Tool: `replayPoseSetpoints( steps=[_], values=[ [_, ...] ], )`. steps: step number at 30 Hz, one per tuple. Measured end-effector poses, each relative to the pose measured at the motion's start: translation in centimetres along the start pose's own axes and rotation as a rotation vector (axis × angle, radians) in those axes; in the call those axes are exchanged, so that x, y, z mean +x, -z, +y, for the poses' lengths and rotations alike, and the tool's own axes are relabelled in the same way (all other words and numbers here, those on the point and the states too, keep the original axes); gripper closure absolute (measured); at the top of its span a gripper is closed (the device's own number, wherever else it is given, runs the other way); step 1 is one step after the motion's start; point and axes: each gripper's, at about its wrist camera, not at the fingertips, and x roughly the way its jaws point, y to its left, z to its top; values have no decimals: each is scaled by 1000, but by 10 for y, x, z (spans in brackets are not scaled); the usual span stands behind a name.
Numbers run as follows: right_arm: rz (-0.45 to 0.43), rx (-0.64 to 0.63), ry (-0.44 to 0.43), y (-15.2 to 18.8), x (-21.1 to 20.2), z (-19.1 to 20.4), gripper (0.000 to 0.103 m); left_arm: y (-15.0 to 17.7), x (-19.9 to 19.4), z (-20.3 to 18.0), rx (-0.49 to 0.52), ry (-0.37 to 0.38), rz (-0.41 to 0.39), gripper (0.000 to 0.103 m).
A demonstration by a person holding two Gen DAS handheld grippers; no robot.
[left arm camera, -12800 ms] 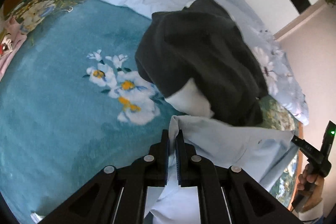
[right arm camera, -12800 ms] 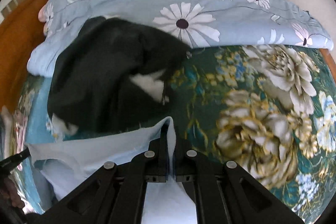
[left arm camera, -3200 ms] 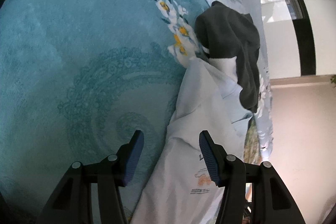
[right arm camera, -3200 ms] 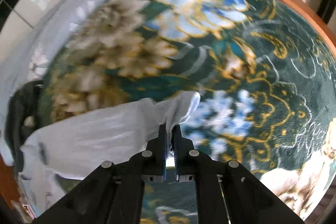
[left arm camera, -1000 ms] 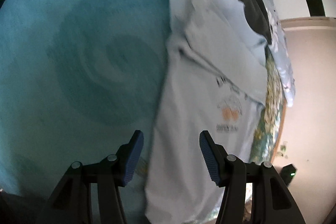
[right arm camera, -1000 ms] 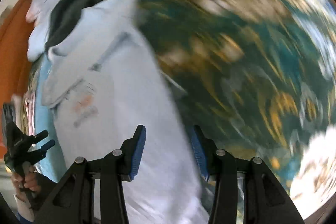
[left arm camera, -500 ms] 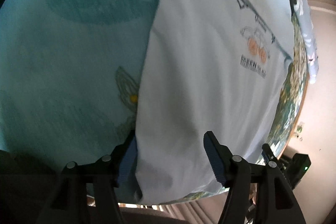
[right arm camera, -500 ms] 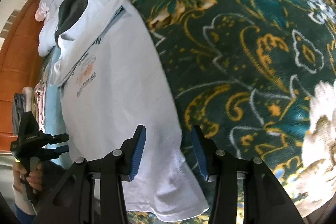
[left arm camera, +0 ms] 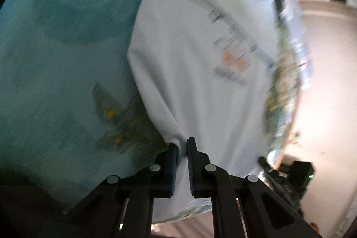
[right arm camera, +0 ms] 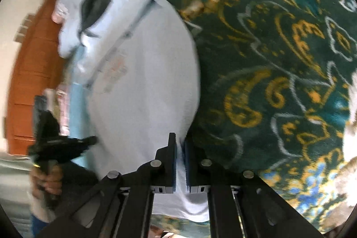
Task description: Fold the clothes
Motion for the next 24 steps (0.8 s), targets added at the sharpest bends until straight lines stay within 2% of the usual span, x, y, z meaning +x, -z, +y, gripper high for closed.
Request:
replayPoseSetpoints(
  steps=[4,6,8,11,14,15,16,17,18,19,20,24],
  values=[
    [-74,32,-102,-23,-15,9,97,-19,-40,6,-18,154,-215,95],
    [-121,41,-130,-39,-21,16,97,-26,-59,11,-38,167,-330,95],
    [-159,43,-141,-53,-25,22,97,-27,-66,15,-55,137,-382,97],
    [-174,11,-93,-68,-22,37,97,-29,-38,5,-86,121,-314,97],
    [-177,-15,-54,-80,-17,43,97,-21,-19,-6,-93,9,-223,92],
    [-176,-13,-50,-83,-17,43,97,-20,-18,-7,-95,-5,-204,90],
    [-174,-9,-49,-86,-17,42,97,-22,-21,-7,-93,-5,-191,84],
    [-172,-5,-48,-88,-18,41,97,-19,-22,-8,-91,-17,-181,67],
    [-170,-8,-46,-90,-18,42,97,-14,-22,-9,-86,-39,-173,55],
    [-169,-12,-45,-92,-14,44,97,-13,-18,-11,-90,-62,-162,34],
    [-167,-16,-44,-93,-11,45,97,-16,-11,-14,-101,-87,-148,30],
    [-157,-6,-34,-94,-5,47,97,-10,-16,19,-142,-96,-31,30]
  ],
)
